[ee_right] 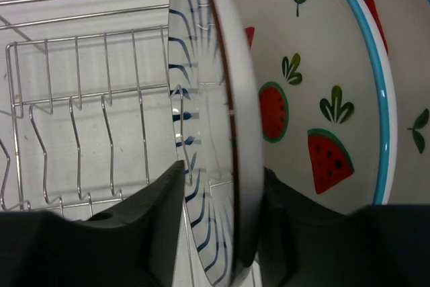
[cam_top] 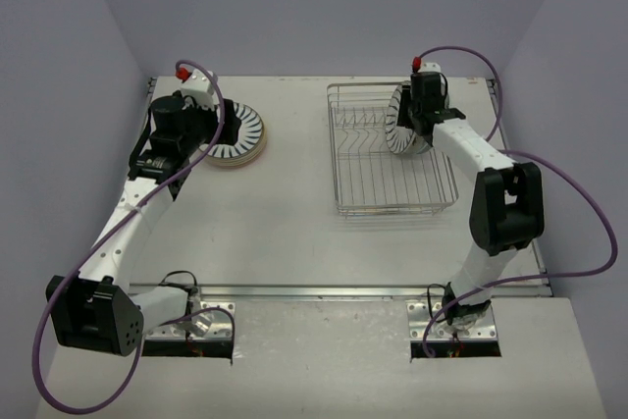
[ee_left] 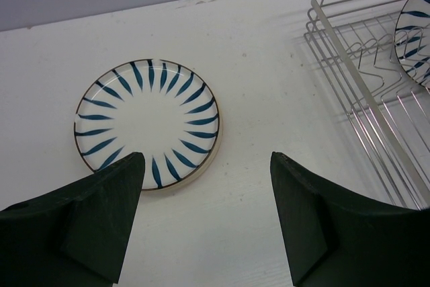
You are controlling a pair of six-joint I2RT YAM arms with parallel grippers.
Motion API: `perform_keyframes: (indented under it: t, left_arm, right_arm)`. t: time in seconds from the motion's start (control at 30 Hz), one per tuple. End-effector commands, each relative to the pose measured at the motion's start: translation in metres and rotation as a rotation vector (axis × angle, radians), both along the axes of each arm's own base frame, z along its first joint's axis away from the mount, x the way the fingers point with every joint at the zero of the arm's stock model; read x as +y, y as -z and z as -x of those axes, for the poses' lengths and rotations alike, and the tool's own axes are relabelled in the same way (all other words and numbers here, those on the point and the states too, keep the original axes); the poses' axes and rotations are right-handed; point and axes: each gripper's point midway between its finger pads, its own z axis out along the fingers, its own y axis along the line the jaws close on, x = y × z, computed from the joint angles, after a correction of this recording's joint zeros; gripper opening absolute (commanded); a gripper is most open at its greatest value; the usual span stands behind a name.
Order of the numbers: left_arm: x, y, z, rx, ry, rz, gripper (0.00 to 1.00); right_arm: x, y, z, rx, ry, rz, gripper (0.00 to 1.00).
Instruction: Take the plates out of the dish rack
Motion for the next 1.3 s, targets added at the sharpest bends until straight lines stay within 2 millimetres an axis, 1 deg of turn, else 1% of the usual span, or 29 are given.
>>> perform_keyframes:
  t: [0.0,0.03,0.1,0.17,0.2,0.23,0.37,0.4,0.47,0.6,0.67,0.7,0.77,0.83,0.87,0.9,0.93,0.97,1.0,1.03,1.07,1.13,1.27]
  left_arm:
    - [-0.008,-0.015,-0.007,-0.052,0.016,0.023,0.73]
    - [-0.008,-0.015,-0.008,-0.05,0.016,0.022,0.73]
    - [-0.008,-0.016,-0.008,-0.051,0.016,0.024,0.73]
    - [-0.009,-0.015,-0.009,-0.05,0.018,0.026,0.73]
    - [-0.009,-0.016,-0.009,-0.049,0.019,0.028,0.74]
    - [-0.01,-0.015,-0.009,-0.046,0.022,0.03,0.74]
    - [-0.013,-0.015,-0.01,-0.039,0.035,0.046,0.74]
    - [-0.015,-0.016,-0.011,-0.038,0.039,0.053,0.74]
    - [-0.015,-0.017,-0.013,-0.037,0.041,0.058,0.74]
    - [-0.016,-0.02,-0.015,-0.037,0.042,0.061,0.76]
    - [-0.022,-0.021,-0.015,-0.026,0.072,0.072,0.79]
    - [-0.029,-0.024,-0.013,-0.022,0.114,0.084,0.81]
    - [-0.041,-0.026,-0.008,-0.015,0.186,0.104,0.83]
    - [-0.076,-0.034,0.012,0.002,0.408,0.17,0.84]
    - [-0.089,-0.039,0.023,0.02,0.489,0.226,0.85]
    - [-0.096,-0.041,0.028,0.039,0.533,0.263,0.85]
    - [-0.101,-0.042,0.03,0.056,0.56,0.288,0.85]
    - [-0.103,-0.043,0.032,0.064,0.575,0.301,0.85]
    - [-0.106,-0.046,0.033,0.072,0.59,0.319,0.84]
    - [-0.107,-0.046,0.033,0.074,0.594,0.324,0.84]
    - [-0.109,-0.048,0.033,0.08,0.604,0.336,0.84]
    - [-0.113,-0.045,0.034,0.118,0.629,0.364,0.84]
    - [-0.12,-0.028,0.034,0.21,0.662,0.409,0.82]
  right_arm:
    - [0.015,-0.038,-0.005,-0.119,-0.063,-0.049,0.28]
    - [0.015,-0.042,-0.004,-0.125,-0.064,-0.048,0.21]
    - [0.012,-0.049,-0.002,-0.134,-0.057,-0.04,0.13]
    - [0.009,-0.063,0.001,-0.158,-0.049,-0.034,0.07]
    - [0.007,-0.073,0.003,-0.178,-0.044,-0.028,0.02]
    - [0.005,-0.076,0.004,-0.184,-0.039,-0.023,0.0]
    - [0.002,-0.106,0.011,-0.249,-0.027,-0.029,0.0]
    - [0.001,-0.118,0.014,-0.277,-0.027,-0.034,0.0]
    - [0.001,-0.132,0.015,-0.317,-0.027,-0.04,0.0]
    - [-0.001,-0.174,0.019,-0.419,-0.031,-0.039,0.0]
    - [0.0,-0.195,0.023,-0.459,-0.05,-0.046,0.0]
    - [0.004,-0.204,0.026,-0.474,-0.07,-0.059,0.0]
    - [0.011,-0.215,0.03,-0.484,-0.103,-0.092,0.0]
    - [0.039,-0.225,0.043,-0.469,-0.236,-0.19,0.0]
    - [0.057,-0.226,0.051,-0.452,-0.325,-0.244,0.0]
    - [0.071,-0.227,0.058,-0.435,-0.397,-0.292,0.0]
    - [0.083,-0.228,0.066,-0.417,-0.454,-0.338,0.0]
    - [0.089,-0.226,0.072,-0.398,-0.479,-0.381,0.0]
    - [0.105,-0.226,0.083,-0.373,-0.565,-0.438,0.0]
    - [0.109,-0.226,0.087,-0.364,-0.582,-0.465,0.0]
    - [0.122,-0.226,0.099,-0.335,-0.648,-0.536,0.0]
    - [0.142,-0.222,0.119,-0.273,-0.751,-0.65,0.0]
    - [0.156,-0.213,0.135,-0.221,-0.82,-0.758,0.0]
